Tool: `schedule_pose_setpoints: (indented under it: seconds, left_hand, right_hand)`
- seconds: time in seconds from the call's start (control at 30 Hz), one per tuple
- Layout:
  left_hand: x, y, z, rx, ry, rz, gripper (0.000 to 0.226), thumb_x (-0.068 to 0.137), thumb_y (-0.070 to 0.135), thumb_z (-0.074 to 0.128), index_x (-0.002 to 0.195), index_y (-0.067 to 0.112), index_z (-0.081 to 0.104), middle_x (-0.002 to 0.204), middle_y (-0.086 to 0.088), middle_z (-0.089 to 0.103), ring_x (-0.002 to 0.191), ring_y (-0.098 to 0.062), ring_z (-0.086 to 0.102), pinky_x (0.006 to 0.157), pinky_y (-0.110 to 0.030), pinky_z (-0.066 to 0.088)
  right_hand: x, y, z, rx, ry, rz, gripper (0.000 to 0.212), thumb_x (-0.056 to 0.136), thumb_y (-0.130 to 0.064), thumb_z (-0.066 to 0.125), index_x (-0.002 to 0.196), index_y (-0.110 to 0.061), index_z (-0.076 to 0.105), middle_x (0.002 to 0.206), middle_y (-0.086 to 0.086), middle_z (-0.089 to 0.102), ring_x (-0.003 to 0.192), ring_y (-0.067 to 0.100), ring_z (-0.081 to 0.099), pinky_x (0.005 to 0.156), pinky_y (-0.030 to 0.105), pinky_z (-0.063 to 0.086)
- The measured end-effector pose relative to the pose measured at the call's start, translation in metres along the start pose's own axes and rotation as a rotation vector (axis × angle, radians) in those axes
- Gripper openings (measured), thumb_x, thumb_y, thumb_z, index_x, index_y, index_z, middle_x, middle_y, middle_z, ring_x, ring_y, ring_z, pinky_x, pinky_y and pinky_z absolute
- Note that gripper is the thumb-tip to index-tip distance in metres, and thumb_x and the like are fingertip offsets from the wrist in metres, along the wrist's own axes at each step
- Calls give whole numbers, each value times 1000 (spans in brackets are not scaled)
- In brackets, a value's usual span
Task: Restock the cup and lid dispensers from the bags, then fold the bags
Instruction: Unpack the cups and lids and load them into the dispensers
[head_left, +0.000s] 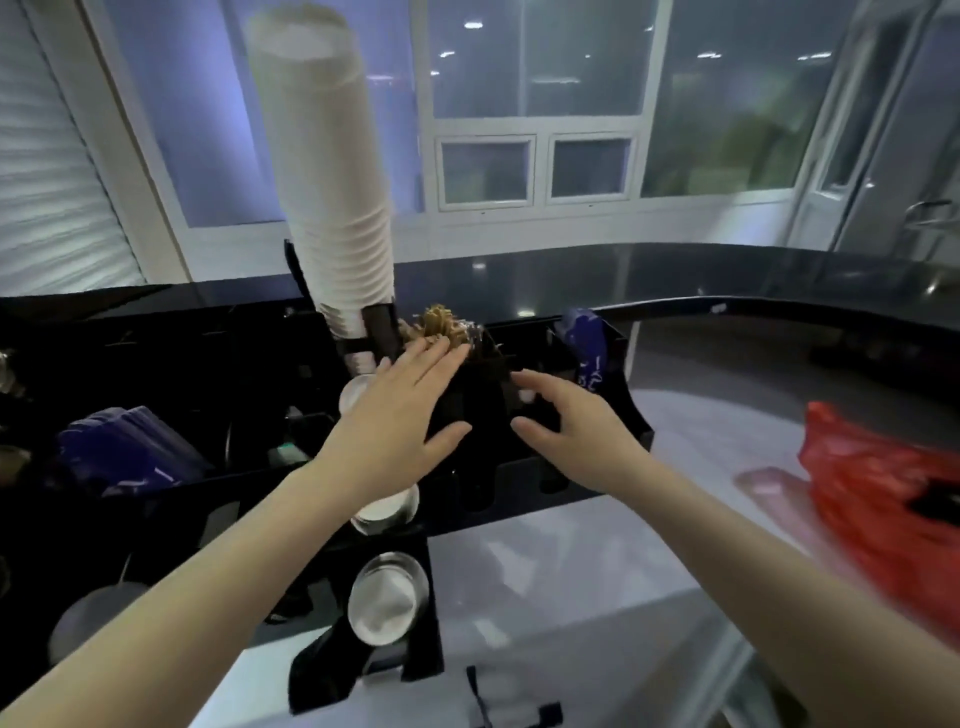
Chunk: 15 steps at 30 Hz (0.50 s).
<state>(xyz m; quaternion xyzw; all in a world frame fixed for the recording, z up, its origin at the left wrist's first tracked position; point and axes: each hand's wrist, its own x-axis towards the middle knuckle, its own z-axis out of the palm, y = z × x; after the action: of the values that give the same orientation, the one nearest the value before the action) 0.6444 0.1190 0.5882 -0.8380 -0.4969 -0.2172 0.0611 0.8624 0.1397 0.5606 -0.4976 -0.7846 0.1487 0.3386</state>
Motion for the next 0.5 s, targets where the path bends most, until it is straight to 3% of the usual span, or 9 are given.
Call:
schedule_pose_setpoints:
  seconds: [0.07, 0.27, 0.37, 0.5]
  left_hand:
    - [15, 30, 12, 42, -49, 51, 72, 93, 44, 50, 152, 26, 13, 159, 3, 14, 147, -15, 6, 119, -42, 10]
    - [65, 154, 60, 49, -159, 182, 67, 92, 44, 52, 150, 28, 22, 157, 4, 22, 145, -15, 16, 116, -40, 16]
    - [90, 224, 89, 32, -164, 308, 65, 92, 43, 54, 148, 25, 27, 154, 1, 29, 142, -16, 24, 115, -38, 20]
    - [110, 308, 134, -111, -219, 383, 62, 93, 37, 53, 148, 21, 31, 153, -2, 31, 141, -17, 26, 113, -27, 15]
  right_hand:
    - [-24, 20, -25, -132, 16, -23, 54, 91, -33, 61, 141, -24, 45, 141, -5, 50, 131, 13, 42, 105, 24, 32]
    - [-120, 104, -123, -344, 40, 48, 49, 91, -33, 60, 137, -23, 49, 142, -4, 49, 133, 16, 37, 107, 25, 26]
    - [-173, 149, -170, -385, 76, 128, 45, 89, -30, 63, 132, -21, 54, 136, -2, 54, 129, 19, 43, 106, 30, 30]
    - [-237, 194, -219, -408, 136, 280, 41, 85, -24, 65, 125, -18, 60, 126, 0, 61, 120, 23, 51, 104, 34, 36]
